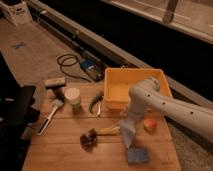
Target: Place towel in table surface
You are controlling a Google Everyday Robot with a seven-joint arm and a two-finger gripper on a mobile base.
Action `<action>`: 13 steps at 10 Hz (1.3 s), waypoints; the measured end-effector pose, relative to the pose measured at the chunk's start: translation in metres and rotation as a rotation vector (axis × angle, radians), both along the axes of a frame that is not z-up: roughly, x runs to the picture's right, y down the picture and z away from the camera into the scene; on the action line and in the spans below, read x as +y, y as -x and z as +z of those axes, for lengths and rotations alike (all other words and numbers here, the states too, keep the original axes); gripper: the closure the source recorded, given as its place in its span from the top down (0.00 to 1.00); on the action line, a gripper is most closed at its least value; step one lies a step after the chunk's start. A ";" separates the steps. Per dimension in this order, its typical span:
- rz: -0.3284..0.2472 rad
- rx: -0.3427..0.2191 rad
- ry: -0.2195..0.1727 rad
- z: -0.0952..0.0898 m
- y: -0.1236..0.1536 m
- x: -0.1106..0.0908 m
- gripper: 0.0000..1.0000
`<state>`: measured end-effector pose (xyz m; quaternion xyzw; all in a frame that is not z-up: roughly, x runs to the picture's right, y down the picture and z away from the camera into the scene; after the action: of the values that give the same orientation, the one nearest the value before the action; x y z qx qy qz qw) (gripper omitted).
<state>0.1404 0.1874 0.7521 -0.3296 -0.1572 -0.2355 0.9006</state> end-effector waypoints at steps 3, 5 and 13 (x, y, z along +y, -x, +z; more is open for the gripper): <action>0.060 -0.011 0.047 0.025 -0.012 0.014 0.80; 0.079 -0.023 0.100 0.043 -0.009 0.029 0.80; 0.122 -0.044 0.170 0.059 -0.003 0.058 0.23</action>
<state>0.1433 0.2452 0.8108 -0.3895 -0.2163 -0.1730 0.8784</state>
